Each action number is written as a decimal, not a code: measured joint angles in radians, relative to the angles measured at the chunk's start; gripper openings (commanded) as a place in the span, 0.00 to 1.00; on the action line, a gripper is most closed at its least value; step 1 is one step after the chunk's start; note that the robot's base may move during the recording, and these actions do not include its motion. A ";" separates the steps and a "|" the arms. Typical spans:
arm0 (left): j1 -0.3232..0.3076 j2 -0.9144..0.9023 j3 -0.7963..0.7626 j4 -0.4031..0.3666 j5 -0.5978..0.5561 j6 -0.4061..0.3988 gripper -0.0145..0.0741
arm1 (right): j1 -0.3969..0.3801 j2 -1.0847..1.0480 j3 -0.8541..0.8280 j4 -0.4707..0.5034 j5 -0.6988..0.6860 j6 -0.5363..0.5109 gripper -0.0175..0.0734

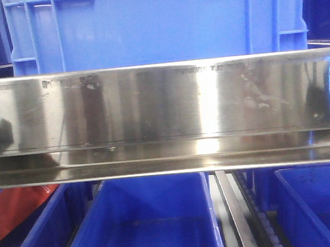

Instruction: Place valve from conveyor to right shelf box

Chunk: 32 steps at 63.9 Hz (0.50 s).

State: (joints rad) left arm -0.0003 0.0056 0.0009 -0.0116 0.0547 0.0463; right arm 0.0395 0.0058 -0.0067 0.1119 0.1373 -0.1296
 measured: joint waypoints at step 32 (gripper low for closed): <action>0.000 0.000 0.001 0.000 0.000 0.000 0.04 | -0.004 -0.002 0.005 0.006 -0.046 0.008 0.01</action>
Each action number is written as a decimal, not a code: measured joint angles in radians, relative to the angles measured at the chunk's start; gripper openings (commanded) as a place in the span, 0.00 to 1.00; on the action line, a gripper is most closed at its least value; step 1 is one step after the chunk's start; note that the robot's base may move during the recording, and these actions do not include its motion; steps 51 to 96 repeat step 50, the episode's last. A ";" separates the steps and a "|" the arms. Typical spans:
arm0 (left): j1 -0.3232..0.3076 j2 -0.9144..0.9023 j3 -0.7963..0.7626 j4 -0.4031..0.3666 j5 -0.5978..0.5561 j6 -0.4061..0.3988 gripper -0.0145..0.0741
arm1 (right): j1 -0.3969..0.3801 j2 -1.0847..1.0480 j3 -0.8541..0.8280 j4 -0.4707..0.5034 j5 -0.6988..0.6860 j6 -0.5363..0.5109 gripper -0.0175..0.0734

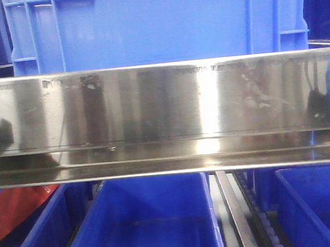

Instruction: Place valve from conveyor to right shelf box

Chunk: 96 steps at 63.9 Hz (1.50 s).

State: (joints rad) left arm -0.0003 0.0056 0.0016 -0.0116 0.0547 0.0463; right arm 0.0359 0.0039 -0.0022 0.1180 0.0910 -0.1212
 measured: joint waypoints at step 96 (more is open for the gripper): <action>0.000 0.000 0.000 0.000 0.000 0.000 0.04 | 0.000 0.000 0.000 0.000 0.000 0.000 0.01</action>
